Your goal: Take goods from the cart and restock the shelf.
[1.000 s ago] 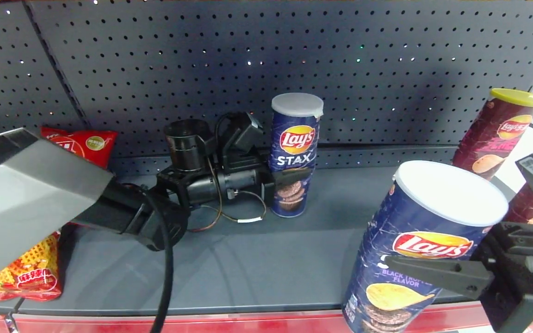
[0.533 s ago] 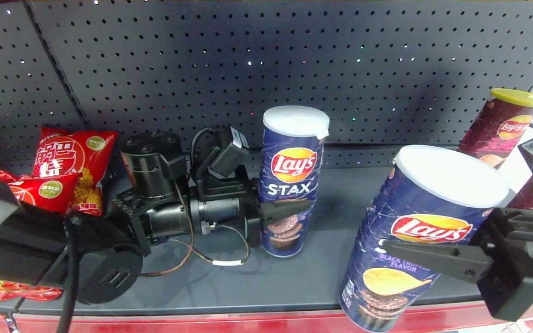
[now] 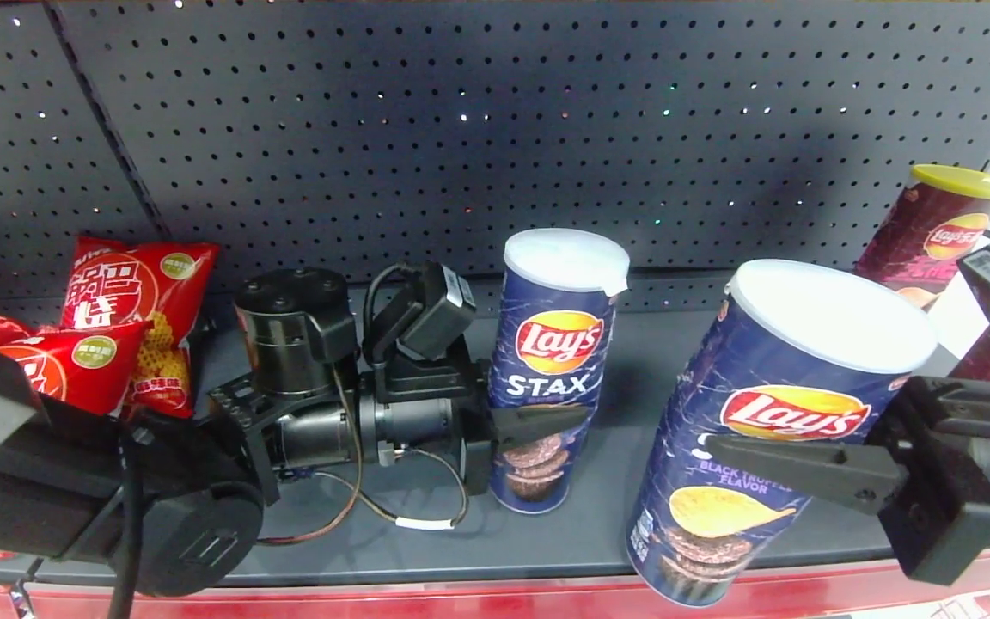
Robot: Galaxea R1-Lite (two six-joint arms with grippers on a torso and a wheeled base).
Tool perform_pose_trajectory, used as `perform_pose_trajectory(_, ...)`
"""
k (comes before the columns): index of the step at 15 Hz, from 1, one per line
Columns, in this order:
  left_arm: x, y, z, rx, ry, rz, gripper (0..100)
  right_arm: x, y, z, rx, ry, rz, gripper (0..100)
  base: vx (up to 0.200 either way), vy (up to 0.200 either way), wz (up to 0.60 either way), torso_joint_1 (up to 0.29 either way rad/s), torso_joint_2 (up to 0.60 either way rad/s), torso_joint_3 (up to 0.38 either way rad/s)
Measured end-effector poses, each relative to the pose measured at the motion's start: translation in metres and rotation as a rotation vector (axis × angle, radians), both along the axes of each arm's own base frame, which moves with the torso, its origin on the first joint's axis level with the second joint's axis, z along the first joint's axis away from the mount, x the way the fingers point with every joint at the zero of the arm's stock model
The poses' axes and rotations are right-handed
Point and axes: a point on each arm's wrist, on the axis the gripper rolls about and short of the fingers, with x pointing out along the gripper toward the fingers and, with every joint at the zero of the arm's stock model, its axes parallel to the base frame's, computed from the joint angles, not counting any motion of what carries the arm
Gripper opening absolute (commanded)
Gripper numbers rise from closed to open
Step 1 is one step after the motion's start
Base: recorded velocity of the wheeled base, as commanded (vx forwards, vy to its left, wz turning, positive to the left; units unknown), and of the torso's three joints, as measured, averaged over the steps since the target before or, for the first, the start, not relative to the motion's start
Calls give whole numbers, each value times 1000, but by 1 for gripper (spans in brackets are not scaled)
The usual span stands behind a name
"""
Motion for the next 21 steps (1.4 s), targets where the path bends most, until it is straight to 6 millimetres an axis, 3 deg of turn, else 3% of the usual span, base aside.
perform_pose_trajectory(6,-10,-13,-6,12,14,-48,0,1,1,-2,-4,7,0,0,0,0,0,0,0,0)
perform_pose_trajectory(13,-17,-7,-17,42,46,-46,0,2,1,-3,-7,12,0,0,0,0,0,0,0,0)
perform_pose_trajectory(14,-18,-6,-19,46,51,-46,100,2,1,-3,-6,12,0,0,0,0,0,0,0,0)
perform_pose_trajectory(21,-13,8,-23,63,72,-3,100,1,1,-4,-9,16,0,0,0,0,0,0,0,0)
